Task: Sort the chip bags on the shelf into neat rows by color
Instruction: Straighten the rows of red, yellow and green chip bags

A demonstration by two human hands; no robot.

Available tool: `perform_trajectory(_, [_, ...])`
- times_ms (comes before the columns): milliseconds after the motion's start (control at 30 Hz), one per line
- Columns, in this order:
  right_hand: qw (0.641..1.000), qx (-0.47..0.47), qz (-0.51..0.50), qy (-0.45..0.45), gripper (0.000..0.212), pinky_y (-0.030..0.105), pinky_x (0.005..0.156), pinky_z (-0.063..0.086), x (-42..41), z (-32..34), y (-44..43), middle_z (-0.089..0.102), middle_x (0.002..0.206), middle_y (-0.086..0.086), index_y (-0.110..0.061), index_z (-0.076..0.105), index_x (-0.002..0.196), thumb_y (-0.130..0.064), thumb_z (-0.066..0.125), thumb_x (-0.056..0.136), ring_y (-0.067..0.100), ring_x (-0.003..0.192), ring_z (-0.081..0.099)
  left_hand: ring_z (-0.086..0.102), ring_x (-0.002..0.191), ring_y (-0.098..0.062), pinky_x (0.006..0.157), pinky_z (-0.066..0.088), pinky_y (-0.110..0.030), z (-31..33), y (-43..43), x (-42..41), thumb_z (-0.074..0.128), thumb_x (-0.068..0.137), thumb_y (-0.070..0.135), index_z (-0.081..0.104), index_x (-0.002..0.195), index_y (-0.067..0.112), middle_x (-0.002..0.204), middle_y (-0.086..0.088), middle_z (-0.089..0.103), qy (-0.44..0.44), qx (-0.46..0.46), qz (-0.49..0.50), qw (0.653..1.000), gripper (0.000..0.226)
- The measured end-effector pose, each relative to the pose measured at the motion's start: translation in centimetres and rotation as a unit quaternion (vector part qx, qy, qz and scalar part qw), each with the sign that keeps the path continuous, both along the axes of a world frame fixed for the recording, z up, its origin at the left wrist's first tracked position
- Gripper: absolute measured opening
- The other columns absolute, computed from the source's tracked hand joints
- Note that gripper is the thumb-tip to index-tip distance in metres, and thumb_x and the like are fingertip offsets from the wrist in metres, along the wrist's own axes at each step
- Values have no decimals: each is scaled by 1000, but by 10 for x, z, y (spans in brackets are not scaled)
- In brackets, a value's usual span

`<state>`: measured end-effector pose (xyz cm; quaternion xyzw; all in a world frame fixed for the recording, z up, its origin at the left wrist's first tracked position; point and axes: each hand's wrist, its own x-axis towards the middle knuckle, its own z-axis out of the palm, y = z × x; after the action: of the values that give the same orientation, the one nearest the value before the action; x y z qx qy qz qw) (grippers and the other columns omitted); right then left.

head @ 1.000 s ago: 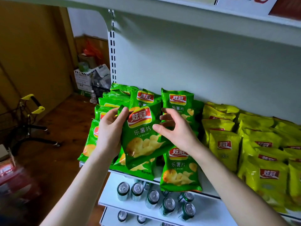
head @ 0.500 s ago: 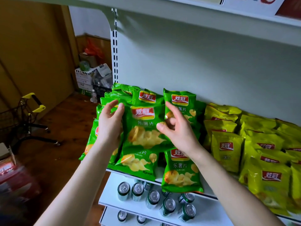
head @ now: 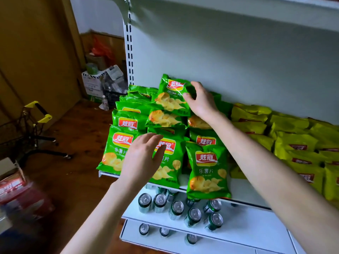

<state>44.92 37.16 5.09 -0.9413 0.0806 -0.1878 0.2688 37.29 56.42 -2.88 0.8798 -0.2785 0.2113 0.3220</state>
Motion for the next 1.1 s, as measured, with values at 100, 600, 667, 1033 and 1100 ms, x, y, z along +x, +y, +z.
perform_trajectory(100, [998,-17,-35,-48,44,36,97,38,-12,3,-10,53,125,17,-8,44,133,-27,49,94,30,117,48,67,78,-30,69,51,-31,-5,-9,-10,46,85,29,71,95,2,90,-13,70,-14,36,-32,999,38])
perform_trajectory(600, [964,-151,-220,4,35,35,93,31,-180,-9,-189,57,119,21,-1,57,114,-28,47,95,33,114,48,59,58,-31,53,45,-28,-3,-159,-88,42,82,33,68,79,10,65,-6,62,-64,109,-216,968,35])
perform_trajectory(667, [957,-152,-247,10,35,35,90,34,-217,-8,-226,57,119,21,-1,57,115,-28,48,94,34,114,49,60,58,-29,52,47,-26,-5,-199,-110,43,81,35,69,81,11,67,-5,64,-74,114,-239,962,36])
perform_trajectory(1033, [917,-121,-381,1,28,38,91,40,-433,-21,-434,64,106,22,2,64,103,-21,56,89,35,104,56,64,56,-25,46,46,-21,-1,-413,-255,42,76,36,72,79,14,64,-2,66,-89,123,-366,918,37])
perform_trajectory(1100, [912,-110,-396,-5,29,39,91,41,-457,-28,-457,64,104,23,2,63,103,-22,55,90,36,102,56,63,55,-24,43,43,-18,2,-441,-263,41,77,37,72,78,15,63,-1,66,-115,140,-368,912,38])
